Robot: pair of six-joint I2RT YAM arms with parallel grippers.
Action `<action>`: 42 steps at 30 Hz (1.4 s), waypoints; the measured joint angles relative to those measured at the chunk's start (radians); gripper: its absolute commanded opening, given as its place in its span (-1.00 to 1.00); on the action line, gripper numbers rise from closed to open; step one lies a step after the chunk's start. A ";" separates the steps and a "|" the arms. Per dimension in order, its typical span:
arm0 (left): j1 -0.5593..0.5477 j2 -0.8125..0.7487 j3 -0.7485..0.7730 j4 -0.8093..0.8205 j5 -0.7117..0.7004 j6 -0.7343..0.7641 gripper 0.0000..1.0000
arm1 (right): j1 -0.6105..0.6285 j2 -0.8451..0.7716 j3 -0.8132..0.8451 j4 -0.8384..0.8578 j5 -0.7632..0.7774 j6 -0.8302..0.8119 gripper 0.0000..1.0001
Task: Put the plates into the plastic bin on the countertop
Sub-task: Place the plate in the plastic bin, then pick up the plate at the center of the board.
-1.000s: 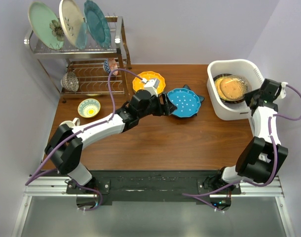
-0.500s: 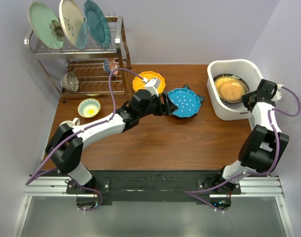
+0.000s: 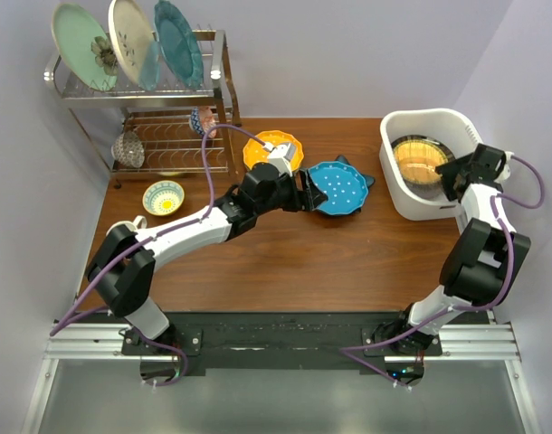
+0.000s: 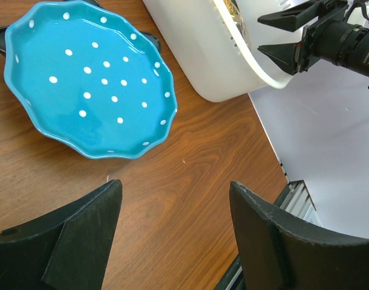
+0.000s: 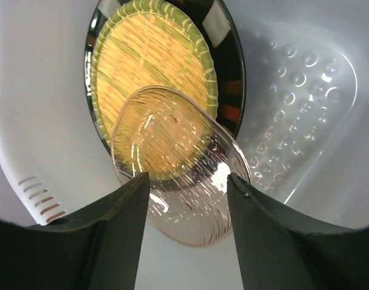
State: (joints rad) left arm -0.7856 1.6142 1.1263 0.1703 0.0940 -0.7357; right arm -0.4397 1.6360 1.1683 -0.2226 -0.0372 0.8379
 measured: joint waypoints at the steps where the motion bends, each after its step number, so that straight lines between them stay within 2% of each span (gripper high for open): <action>1: 0.000 0.001 0.000 0.000 0.000 0.000 0.52 | 0.000 0.000 0.000 0.008 -0.006 -0.001 0.26; 6: 0.000 0.010 0.000 0.000 0.004 0.000 0.52 | 0.000 -0.006 0.000 0.023 -0.022 -0.002 0.35; 14: 0.001 0.037 0.000 -0.005 0.003 0.000 0.52 | 0.003 -0.077 0.002 0.040 -0.106 -0.010 0.37; 17: 0.003 0.051 0.001 -0.023 0.002 -0.001 0.52 | 0.017 -0.087 0.054 0.016 -0.140 -0.031 0.39; 22: 0.006 0.079 0.025 -0.069 -0.011 -0.001 0.52 | 0.085 -0.100 0.174 -0.010 -0.192 -0.083 0.41; 29: 0.009 0.118 0.058 -0.124 -0.025 -0.002 0.52 | 0.219 -0.118 0.257 -0.071 -0.258 -0.161 0.43; 42: 0.011 0.200 0.073 -0.160 -0.062 -0.041 0.52 | 0.323 -0.158 0.187 -0.150 -0.339 -0.254 0.44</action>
State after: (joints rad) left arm -0.7746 1.8141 1.1992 0.0105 0.0322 -0.7769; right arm -0.1162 1.4776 1.3552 -0.3725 -0.3763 0.5835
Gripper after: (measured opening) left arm 0.759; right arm 0.720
